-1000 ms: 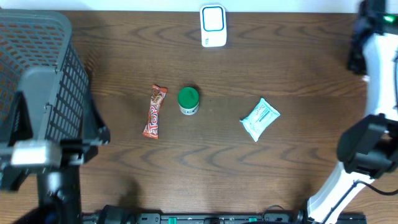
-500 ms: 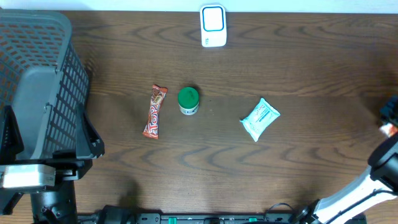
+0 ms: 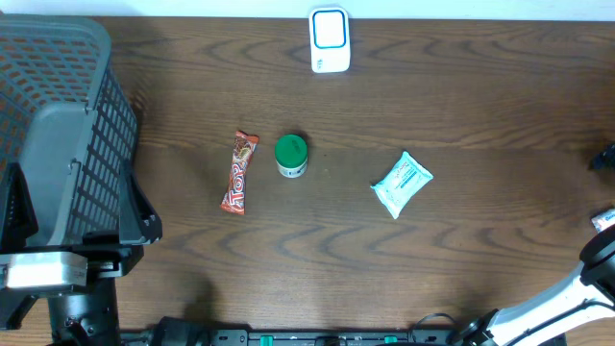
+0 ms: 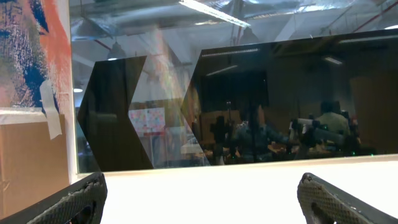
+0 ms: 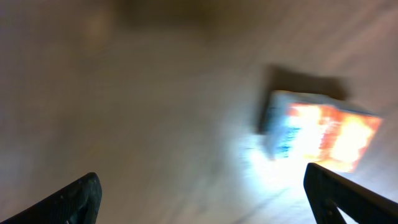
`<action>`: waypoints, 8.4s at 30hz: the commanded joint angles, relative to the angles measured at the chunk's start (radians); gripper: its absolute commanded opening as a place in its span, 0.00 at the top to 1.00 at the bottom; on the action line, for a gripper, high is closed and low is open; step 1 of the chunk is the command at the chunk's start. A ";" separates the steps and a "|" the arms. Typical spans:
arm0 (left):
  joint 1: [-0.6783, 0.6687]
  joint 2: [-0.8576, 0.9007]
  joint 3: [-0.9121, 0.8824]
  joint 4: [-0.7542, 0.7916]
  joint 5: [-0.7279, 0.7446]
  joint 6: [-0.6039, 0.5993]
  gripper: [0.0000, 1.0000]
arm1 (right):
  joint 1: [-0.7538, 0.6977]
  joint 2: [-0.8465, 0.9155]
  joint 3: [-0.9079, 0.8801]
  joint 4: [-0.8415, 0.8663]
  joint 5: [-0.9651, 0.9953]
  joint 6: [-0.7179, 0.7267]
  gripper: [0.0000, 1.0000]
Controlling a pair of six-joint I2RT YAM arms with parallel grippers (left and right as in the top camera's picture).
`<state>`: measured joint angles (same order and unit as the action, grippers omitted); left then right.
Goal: Scan the item barcode
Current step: 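Move the orange pack with the right gripper off to the right edge, then reach the right gripper over the green-lidded jar and grasp it, then lift the jar with the right gripper and tilt it near the bar, then carry the green-lidded jar with the right gripper up to the scanner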
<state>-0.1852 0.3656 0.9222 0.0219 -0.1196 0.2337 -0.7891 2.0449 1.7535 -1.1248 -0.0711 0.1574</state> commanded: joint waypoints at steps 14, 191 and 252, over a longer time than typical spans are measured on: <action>-0.002 -0.006 0.003 -0.003 -0.013 0.009 0.02 | 0.448 -0.104 -0.098 -0.148 -0.570 -0.070 0.01; 0.135 -0.085 0.003 -0.119 0.007 -0.030 0.02 | 1.305 0.476 0.509 -0.573 -0.528 0.016 0.53; 0.135 -0.085 -0.015 -0.119 0.007 -0.029 0.02 | 1.432 0.299 1.123 -0.389 0.505 0.295 0.94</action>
<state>-0.0547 0.2905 0.9176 -0.1009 -0.1184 0.2100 0.6342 2.2910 2.8761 -1.5349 0.3756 0.4313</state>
